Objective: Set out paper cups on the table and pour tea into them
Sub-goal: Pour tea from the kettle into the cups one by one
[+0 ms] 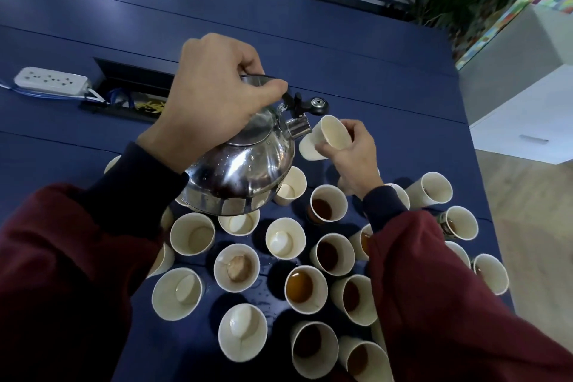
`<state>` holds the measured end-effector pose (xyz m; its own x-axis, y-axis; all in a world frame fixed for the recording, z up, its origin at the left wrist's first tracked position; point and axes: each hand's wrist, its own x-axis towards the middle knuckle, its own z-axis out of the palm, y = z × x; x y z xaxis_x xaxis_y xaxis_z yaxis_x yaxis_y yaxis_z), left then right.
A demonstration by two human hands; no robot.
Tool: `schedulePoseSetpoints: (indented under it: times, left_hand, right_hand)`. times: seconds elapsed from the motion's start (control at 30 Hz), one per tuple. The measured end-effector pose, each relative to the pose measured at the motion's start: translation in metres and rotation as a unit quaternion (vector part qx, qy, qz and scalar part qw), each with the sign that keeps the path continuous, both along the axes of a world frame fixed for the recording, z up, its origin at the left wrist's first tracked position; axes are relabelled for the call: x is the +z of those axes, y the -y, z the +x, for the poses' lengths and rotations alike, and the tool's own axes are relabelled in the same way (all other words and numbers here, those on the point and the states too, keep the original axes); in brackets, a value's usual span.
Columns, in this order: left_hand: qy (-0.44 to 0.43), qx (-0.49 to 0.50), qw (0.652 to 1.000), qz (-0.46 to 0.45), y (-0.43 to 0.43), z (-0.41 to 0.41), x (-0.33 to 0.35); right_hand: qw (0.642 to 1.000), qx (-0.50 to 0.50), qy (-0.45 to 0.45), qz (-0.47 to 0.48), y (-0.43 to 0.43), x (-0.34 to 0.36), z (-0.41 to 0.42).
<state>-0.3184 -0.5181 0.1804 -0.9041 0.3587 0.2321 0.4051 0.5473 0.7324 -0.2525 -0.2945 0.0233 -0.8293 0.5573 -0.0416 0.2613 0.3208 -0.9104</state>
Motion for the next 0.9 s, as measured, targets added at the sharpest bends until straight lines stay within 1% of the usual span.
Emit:
schedulePoseSetpoints:
  times: [0.1,0.17,0.23,0.3,0.4,0.5,0.6,0.67,0.73,0.77,0.83,0.9]
  left_hand:
    - [-0.014,-0.001,1.0,0.005,0.004,0.012,0.01]
    - [-0.024,-0.004,1.0,0.002,0.006,0.02,0.016]
    - [-0.03,-0.004,1.0,0.001,0.008,0.028,0.021]
    - [-0.03,-0.003,1.0,0.005,0.01,0.037,0.024]
    - [-0.036,0.002,0.999,0.006,0.011,0.047,0.027]
    - [-0.041,0.016,0.999,0.012,0.016,0.056,0.027]
    - [-0.049,0.026,0.998,0.009,0.022,0.063,0.026]
    - [-0.053,0.023,0.998,0.005,0.027,0.065,0.027]
    - [-0.053,0.02,0.998,0.007,0.033,0.064,0.029]
    - [-0.052,0.017,0.998,0.009,0.036,0.063,0.031]
    - [-0.053,0.01,0.998,0.012,0.042,0.059,0.033]
    - [-0.052,-0.003,0.999,0.007,0.049,0.055,0.037]
  right_hand:
    - [0.99,-0.023,-0.076,-0.113,0.009,0.014,0.019]
    - [0.977,-0.029,-0.107,-0.183,0.012,0.02,0.029]
    - [0.957,-0.037,-0.112,-0.264,0.015,0.023,0.038]
    - [0.939,-0.059,-0.104,-0.323,0.017,0.026,0.046]
    - [0.916,-0.08,-0.109,-0.377,0.016,0.026,0.054]
    - [0.906,-0.086,-0.122,-0.397,0.016,0.028,0.06]
    - [0.887,-0.085,-0.133,-0.435,0.018,0.028,0.063]
    - [0.887,-0.071,-0.133,-0.436,0.024,0.032,0.067]
    - [0.908,-0.051,-0.114,-0.4,0.032,0.037,0.069]
    - [0.928,-0.035,-0.1,-0.356,0.037,0.039,0.069]
    - [0.969,0.011,-0.062,-0.238,0.048,0.042,0.069]
    - [0.989,0.053,-0.032,-0.137,0.06,0.041,0.071]
